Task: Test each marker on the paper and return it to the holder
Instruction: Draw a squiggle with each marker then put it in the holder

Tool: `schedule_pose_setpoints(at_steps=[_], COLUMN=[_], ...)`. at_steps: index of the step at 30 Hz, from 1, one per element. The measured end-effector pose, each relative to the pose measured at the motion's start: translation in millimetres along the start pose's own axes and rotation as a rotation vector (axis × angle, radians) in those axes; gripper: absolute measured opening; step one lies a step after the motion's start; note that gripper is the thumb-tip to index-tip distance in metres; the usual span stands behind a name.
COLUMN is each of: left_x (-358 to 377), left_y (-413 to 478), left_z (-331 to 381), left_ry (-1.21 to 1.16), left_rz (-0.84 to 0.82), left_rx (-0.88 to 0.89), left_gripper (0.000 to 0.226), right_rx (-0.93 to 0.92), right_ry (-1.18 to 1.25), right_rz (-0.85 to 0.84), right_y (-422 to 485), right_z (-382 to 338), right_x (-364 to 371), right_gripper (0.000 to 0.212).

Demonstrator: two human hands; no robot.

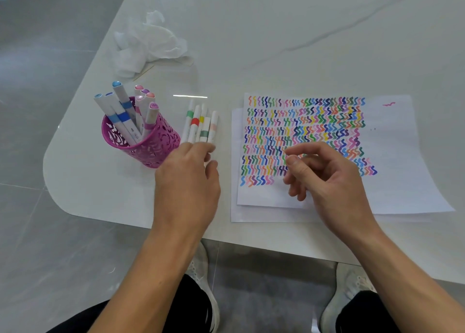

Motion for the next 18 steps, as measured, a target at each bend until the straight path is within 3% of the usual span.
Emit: schedule_pose_setpoints(at_steps=[7, 18], left_x=[11.2, 10.5], left_y=[-0.4, -3.0], left_z=[1.4, 8.9], left_ry=[0.139, 0.286], left_rz=[-0.088, -0.121], left_rx=[-0.1, -0.13], left_gripper=[0.041, 0.034], right_rx=[0.006, 0.0], right_ry=[0.002, -0.005], right_rz=[0.002, 0.002], right_y=[-0.2, -0.4], right_z=[0.6, 0.7], right_x=[-0.5, -0.8], right_gripper=[0.01, 0.009])
Point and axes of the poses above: each hand's wrist, its own y-axis towards the middle knuckle, its own x-axis out of the palm, z = x × y, the point moved 2 cm from there along y, towards the middle knuckle, and after that the axes turned 9 degrees about y, right-handed, at the moved point
